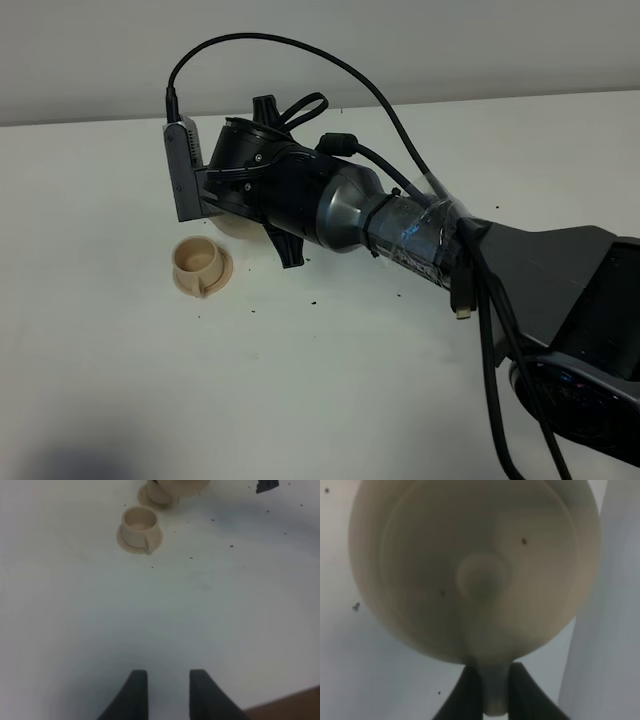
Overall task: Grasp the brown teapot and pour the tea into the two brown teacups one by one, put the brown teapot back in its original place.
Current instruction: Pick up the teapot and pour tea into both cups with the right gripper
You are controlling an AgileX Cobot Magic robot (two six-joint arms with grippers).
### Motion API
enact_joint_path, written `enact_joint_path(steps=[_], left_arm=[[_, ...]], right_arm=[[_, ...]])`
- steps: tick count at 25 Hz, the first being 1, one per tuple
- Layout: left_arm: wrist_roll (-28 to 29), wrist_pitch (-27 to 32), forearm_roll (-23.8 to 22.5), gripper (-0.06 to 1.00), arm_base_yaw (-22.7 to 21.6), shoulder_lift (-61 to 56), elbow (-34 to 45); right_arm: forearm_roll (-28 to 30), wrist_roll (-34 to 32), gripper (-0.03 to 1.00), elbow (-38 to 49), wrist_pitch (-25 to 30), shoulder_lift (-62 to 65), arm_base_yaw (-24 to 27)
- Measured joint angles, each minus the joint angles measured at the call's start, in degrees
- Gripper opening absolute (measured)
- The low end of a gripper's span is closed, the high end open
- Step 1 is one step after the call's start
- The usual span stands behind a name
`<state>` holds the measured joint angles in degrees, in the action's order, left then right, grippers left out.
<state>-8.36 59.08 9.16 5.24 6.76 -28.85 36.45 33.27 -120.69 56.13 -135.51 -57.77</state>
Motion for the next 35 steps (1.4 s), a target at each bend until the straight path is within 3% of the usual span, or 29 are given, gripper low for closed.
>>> enact_joint_path(steps=[12, 23, 35], left_arm=[[0.00, 0.00, 0.00, 0.23, 0.00, 0.00, 0.00], [0.00, 0.00, 0.00, 0.23, 0.00, 0.00, 0.00], [0.00, 0.00, 0.00, 0.23, 0.00, 0.00, 0.00]], right_arm=[[1.93, 5.61, 0.11, 0.00, -3.80, -0.06, 0.00], [3.88, 7.01, 0.11, 0.07, -5.06, -2.79, 0.00], [9.81, 7.29, 0.11, 0.07, -5.60, -2.91, -0.32]])
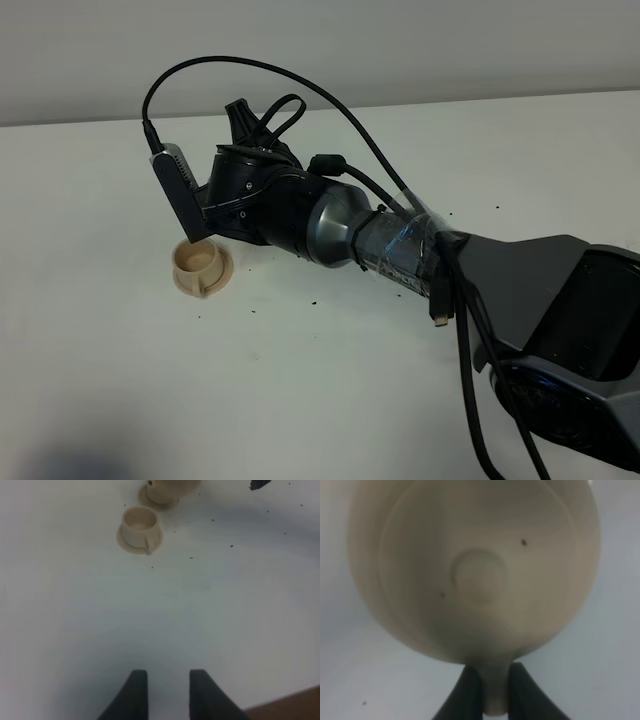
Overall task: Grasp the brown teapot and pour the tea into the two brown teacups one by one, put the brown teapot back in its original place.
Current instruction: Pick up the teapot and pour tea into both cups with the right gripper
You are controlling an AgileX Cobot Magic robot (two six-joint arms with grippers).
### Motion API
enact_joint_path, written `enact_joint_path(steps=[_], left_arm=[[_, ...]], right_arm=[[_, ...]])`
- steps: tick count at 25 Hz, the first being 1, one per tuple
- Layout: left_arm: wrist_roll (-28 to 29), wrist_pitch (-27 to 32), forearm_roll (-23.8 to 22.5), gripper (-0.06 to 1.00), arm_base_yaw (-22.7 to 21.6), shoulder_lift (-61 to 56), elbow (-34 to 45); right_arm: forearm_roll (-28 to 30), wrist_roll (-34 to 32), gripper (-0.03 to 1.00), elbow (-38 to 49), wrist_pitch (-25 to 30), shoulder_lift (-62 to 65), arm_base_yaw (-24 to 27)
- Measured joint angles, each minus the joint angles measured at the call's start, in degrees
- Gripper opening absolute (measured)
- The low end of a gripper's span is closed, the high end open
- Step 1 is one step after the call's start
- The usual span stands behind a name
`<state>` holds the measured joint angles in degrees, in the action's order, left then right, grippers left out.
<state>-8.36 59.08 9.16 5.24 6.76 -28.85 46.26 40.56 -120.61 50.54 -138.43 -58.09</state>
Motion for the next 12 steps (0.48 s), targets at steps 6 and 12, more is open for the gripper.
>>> enact_joint_path(steps=[6, 12], left_arm=[[0.00, 0.00, 0.00, 0.23, 0.00, 0.00, 0.00], [0.00, 0.00, 0.00, 0.23, 0.00, 0.00, 0.00]], right_arm=[[1.09, 0.90, 0.11, 0.00, 0.00, 0.00, -0.28], [1.22, 2.60, 0.11, 0.00, 0.00, 0.00, -0.28]])
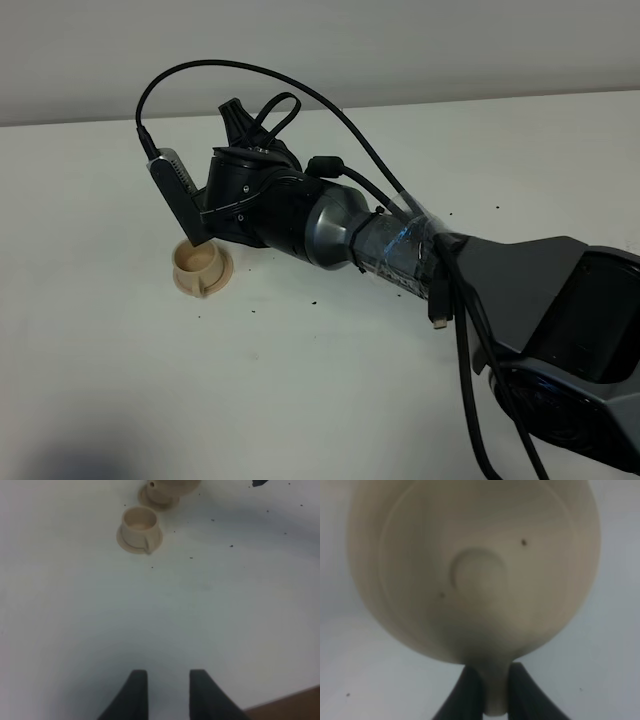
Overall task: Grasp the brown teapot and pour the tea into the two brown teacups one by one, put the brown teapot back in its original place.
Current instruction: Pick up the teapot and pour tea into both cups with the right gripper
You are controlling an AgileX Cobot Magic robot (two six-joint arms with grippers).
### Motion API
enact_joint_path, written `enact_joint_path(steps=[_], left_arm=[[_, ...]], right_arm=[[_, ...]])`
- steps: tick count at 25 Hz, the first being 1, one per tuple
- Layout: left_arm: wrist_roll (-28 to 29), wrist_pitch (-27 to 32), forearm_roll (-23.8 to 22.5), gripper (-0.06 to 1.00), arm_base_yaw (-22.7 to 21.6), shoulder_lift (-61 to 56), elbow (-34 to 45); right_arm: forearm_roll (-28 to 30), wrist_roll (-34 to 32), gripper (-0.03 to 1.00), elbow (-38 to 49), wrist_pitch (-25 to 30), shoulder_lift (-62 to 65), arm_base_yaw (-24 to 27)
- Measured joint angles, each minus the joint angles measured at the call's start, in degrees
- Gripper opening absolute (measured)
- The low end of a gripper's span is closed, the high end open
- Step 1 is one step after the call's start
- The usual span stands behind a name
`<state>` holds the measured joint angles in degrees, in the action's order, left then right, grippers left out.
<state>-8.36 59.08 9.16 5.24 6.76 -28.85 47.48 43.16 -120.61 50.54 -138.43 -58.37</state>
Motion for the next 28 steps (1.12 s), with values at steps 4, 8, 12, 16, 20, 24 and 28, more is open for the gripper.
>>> enact_joint_path(steps=[4, 8, 12, 16, 20, 24, 28], left_arm=[[0.00, 0.00, 0.00, 0.23, 0.00, 0.00, 0.00], [0.00, 0.00, 0.00, 0.23, 0.00, 0.00, 0.00], [0.00, 0.00, 0.00, 0.23, 0.00, 0.00, 0.00], [0.00, 0.00, 0.00, 0.23, 0.00, 0.00, 0.00], [0.00, 0.00, 0.00, 0.23, 0.00, 0.00, 0.00], [0.00, 0.00, 0.00, 0.23, 0.00, 0.00, 0.00], [0.00, 0.00, 0.00, 0.23, 0.00, 0.00, 0.00]], right_arm=[[0.56, 0.39, 0.11, 0.00, 0.00, 0.00, -0.29], [1.07, 0.57, 0.11, 0.00, 0.00, 0.00, -0.48], [1.13, 1.50, 0.11, 0.00, 0.00, 0.00, -0.54], [1.42, 1.97, 0.11, 0.00, -0.27, 0.00, -0.57], [2.46, 2.28, 0.11, 0.00, -1.35, 0.00, -0.57], [3.44, 2.28, 0.11, 0.00, -2.66, 0.00, -0.57], [4.54, 2.32, 0.11, 0.00, -3.47, 0.00, -0.57]])
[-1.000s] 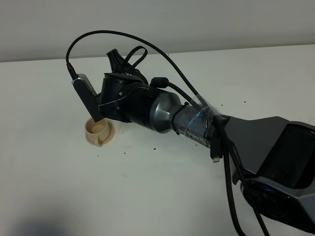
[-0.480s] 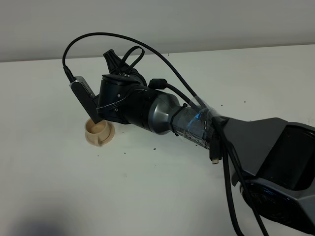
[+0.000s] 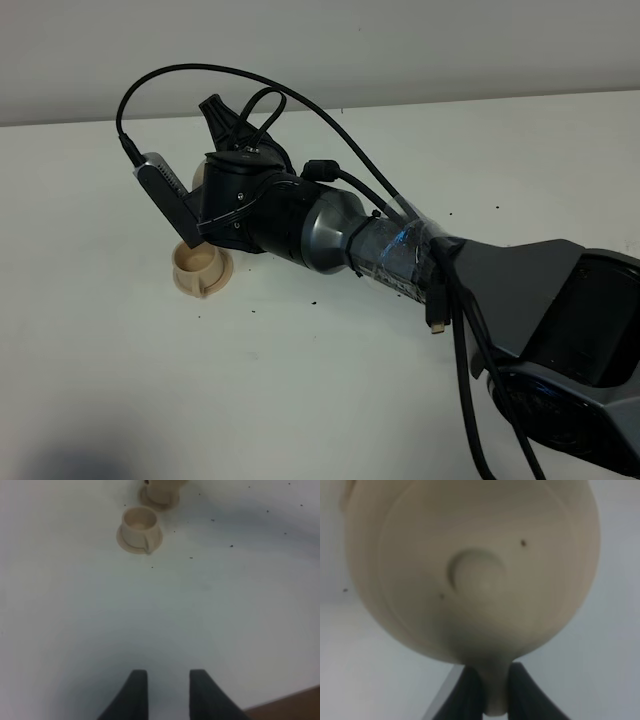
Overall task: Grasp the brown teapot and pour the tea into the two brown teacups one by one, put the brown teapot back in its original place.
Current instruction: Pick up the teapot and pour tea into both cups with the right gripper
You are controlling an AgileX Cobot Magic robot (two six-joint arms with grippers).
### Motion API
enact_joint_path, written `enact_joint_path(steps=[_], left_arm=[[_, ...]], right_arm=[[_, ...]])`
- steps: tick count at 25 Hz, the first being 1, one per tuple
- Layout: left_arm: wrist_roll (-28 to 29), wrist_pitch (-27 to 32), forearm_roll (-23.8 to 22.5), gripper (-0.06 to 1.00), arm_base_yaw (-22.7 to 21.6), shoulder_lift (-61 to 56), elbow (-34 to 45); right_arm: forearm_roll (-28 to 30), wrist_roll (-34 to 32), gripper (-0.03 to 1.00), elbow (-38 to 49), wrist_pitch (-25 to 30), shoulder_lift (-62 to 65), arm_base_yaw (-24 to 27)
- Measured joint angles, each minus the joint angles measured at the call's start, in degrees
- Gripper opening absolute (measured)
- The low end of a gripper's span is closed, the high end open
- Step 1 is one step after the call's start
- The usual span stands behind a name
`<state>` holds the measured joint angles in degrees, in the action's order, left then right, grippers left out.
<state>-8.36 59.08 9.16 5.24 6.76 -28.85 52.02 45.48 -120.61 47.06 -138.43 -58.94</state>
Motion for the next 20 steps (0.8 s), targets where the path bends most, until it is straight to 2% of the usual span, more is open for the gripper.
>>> enact_joint_path(steps=[20], left_arm=[[0.00, 0.00, 0.00, 0.23, 0.00, 0.00, 0.00]], right_arm=[[2.61, 0.20, 0.11, 0.00, -0.79, 0.00, -0.56]])
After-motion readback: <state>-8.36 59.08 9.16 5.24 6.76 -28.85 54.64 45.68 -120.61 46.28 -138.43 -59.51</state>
